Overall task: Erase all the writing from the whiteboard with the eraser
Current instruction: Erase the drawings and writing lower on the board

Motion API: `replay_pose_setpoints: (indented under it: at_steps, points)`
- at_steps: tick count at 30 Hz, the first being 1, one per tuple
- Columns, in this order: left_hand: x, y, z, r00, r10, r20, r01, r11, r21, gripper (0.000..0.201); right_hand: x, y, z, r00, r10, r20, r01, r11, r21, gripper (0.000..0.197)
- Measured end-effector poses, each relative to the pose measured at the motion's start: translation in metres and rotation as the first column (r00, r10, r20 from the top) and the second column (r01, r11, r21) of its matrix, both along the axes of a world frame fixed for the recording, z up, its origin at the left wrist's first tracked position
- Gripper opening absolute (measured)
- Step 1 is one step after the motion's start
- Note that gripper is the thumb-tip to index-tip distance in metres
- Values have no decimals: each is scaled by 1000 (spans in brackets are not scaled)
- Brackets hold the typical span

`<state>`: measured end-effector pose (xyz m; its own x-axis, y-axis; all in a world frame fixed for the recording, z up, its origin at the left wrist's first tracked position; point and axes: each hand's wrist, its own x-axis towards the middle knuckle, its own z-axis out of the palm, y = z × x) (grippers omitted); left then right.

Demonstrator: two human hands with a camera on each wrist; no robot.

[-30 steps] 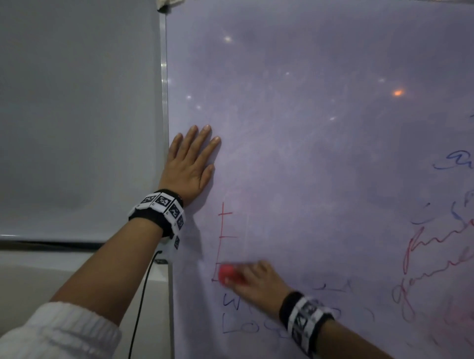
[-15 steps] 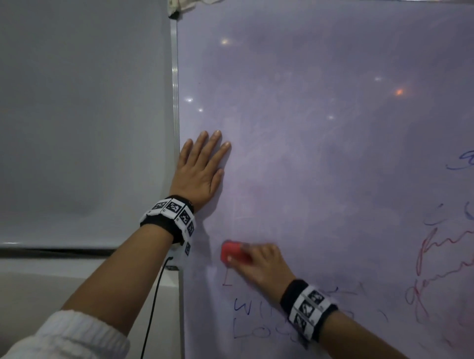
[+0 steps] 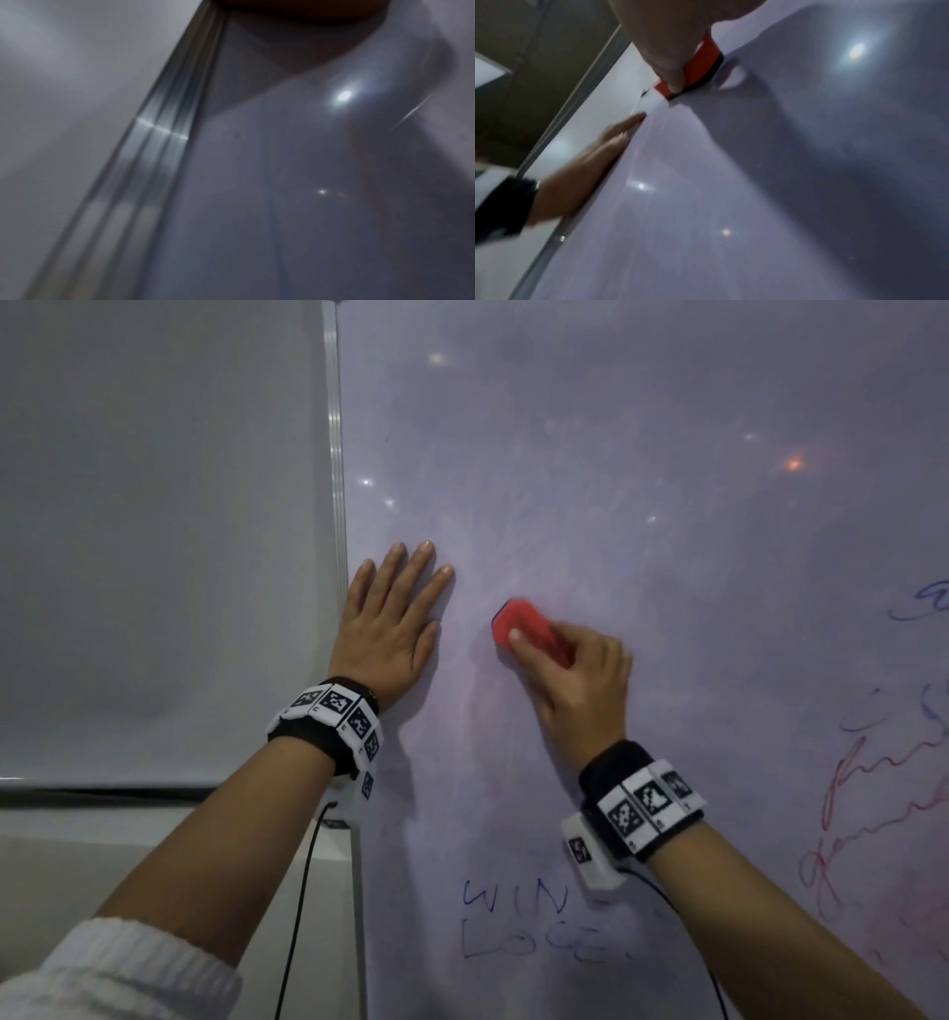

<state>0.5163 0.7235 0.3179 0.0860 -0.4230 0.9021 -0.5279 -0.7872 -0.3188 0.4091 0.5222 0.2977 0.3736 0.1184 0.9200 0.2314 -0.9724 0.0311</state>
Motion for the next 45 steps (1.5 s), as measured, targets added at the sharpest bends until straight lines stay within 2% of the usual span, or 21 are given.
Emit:
replay_pose_setpoints:
  at_steps: [3, 5, 7, 9, 12, 16, 18, 20, 22, 24, 26, 28, 30, 32, 34, 36, 38, 39, 40, 42, 45]
  points:
    - [-1, 0, 0, 1000, 4, 3, -4, 1000, 4, 50, -18, 10, -100, 885, 123, -450, -230, 954, -192, 9]
    - [-1, 0, 1, 1000, 1, -7, -1, 1000, 8, 51, -30, 4, -166, 784, 74, -616, -368, 855, -365, 32]
    - [0, 1, 0, 1000, 4, -7, -4, 1000, 8, 52, -30, -14, -194, 848, 41, -529, -368, 763, -531, 40]
    - [0, 0, -1, 1000, -15, -4, 15, 1000, 12, 52, -28, -16, -159, 908, 114, -403, -331, 785, -524, 37]
    - [1, 1, -1, 1000, -14, -11, 15, 1000, 9, 53, -27, -35, -59, 967, 150, -208, -198, 951, -236, 3]
    - [0, 1, -1, 999, -20, -38, 21, 1000, 8, 54, -31, -80, 23, 973, -122, 196, 123, 992, 8, 30]
    - [1, 0, -2, 999, -25, -36, 25, 1000, -3, 55, -28, -81, 2, 977, -140, 162, 127, 988, 88, 35]
    - [-1, -2, -3, 999, -20, -41, 19, 1000, -24, 57, -35, -71, -47, 998, -38, -57, 42, 997, 62, 26]
    - [-5, -8, -4, 998, -27, -52, 22, 996, -81, 56, -53, -75, -113, 964, 32, -264, -110, 951, -289, 29]
    - [-10, -18, -3, 997, -50, -66, 41, 989, -140, 53, -72, -99, -174, 928, -21, -371, -232, 748, -622, 44]
    - [-15, -32, 2, 998, -46, -48, 40, 992, -117, 51, -87, -133, -184, 937, -14, -348, -240, 696, -677, 41]
    - [-18, -52, 11, 999, -47, -25, 46, 998, -38, 51, -91, -166, -150, 972, -17, -236, -160, 687, -709, 30]
    - [-21, -71, 19, 999, -45, -25, 44, 999, -19, 52, -90, -188, -88, 987, -108, -119, 7, 770, -638, 28]
    - [-25, -81, 21, 999, -21, -50, 18, 998, -53, 52, -84, -208, -29, 978, -186, -91, 136, 909, -394, 26]
    - [-25, -83, 20, 998, -9, -60, 5, 998, -68, 53, -80, -215, 8, 974, -222, 52, 227, 966, -128, 26]
    - [-25, -81, 18, 999, 0, -53, -4, 998, -65, 53, -79, -209, 6, 968, -232, 97, 233, 972, -4, 28]
    - [-25, -82, 18, 999, 13, -37, -15, 998, -64, 52, -78, -197, -41, 981, -193, 13, 192, 980, 58, 25]
    - [-25, -82, 19, 999, 15, -34, -17, 998, -62, 52, -83, -190, -77, 988, -128, -82, 130, 991, 16, 25]
    - [-25, -82, 19, 999, 15, -32, -17, 998, -61, 52, -92, -188, -118, 981, -85, -173, 57, 985, -166, 29]
    - [-25, -82, 19, 999, 20, -26, -21, 998, -67, 52, -110, -203, -194, 942, -102, -321, -122, 785, -608, 39]
    - [-25, -82, 19, 1000, 23, -19, -24, 997, -75, 52, -118, -228, -210, 916, -66, -396, -269, 631, -728, 49]
